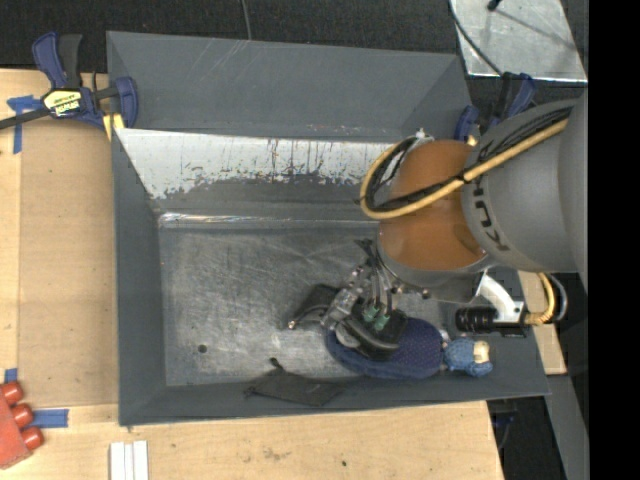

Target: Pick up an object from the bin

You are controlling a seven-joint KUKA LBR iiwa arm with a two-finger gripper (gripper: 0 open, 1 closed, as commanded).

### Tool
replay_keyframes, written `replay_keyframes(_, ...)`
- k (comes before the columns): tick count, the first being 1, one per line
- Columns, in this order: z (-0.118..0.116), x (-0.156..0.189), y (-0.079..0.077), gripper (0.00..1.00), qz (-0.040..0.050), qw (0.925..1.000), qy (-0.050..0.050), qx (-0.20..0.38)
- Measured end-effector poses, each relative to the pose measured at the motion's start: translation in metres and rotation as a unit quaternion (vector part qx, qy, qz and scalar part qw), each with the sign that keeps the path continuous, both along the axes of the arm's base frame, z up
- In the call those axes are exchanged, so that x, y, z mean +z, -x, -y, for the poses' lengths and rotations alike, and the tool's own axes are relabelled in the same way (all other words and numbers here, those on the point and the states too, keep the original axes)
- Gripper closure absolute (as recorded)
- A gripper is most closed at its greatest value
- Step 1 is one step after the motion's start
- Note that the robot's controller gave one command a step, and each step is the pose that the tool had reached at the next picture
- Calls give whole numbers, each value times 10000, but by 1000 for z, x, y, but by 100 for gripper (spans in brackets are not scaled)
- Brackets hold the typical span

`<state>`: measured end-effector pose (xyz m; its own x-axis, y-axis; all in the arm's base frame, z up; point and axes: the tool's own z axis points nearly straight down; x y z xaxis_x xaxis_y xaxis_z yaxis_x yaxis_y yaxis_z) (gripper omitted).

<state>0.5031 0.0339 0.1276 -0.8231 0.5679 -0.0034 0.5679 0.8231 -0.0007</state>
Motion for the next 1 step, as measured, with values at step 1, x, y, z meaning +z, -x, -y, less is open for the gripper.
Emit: replay_keyframes(1, -2, 32, -1, 100, -14, 10000, -6, -68)
